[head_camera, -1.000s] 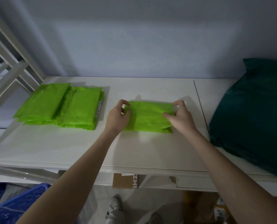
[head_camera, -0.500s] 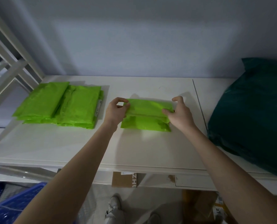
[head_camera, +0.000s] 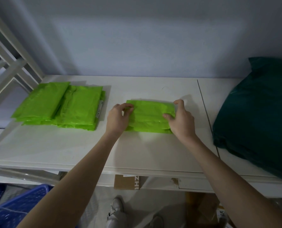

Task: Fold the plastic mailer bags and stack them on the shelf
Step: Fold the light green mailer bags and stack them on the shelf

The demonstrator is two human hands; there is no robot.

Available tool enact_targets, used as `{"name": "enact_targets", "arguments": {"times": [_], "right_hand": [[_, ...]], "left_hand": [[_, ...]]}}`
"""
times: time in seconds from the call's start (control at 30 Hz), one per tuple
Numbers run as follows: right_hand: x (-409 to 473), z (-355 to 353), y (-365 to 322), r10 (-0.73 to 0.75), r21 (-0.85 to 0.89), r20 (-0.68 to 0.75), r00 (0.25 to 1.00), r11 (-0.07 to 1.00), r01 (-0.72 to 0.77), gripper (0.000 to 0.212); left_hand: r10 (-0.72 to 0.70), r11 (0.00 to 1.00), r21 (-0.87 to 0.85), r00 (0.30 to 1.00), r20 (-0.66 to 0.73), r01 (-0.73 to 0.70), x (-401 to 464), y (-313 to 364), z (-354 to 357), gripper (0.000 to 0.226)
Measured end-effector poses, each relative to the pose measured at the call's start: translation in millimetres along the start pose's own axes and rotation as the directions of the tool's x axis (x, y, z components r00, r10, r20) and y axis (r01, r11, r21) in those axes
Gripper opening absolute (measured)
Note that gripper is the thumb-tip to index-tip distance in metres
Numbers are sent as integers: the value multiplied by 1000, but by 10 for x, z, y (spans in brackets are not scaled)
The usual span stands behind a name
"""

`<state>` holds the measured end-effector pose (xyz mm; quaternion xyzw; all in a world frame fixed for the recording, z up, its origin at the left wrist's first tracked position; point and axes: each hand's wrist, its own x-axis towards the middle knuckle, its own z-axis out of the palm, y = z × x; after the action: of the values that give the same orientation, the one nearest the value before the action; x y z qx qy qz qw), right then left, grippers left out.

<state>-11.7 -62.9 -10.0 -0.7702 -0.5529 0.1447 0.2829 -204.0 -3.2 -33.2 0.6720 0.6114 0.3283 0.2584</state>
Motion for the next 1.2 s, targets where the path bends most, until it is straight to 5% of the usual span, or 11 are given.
{"name": "enact_targets", "arguments": {"times": [0.43, 0.83, 1.07, 1.2], "right_hand": [[-8, 82, 25, -52, -128, 38, 998, 990, 56, 36], [5, 128, 84, -49, -186, 77, 996, 980, 62, 34], [159, 102, 147, 121, -19, 184, 975, 993, -120, 47], [173, 50, 6, -24, -45, 7, 1000, 999, 24, 44]], "left_hand": [[3, 967, 250, 992, 129, -36, -78, -109, 51, 35], [61, 819, 535, 960, 275, -205, -211, 3, -16, 54], [63, 800, 575, 978, 200, -170, -197, -16, -13, 62], [177, 830, 509, 973, 149, -229, -156, 143, 36, 76]]}}
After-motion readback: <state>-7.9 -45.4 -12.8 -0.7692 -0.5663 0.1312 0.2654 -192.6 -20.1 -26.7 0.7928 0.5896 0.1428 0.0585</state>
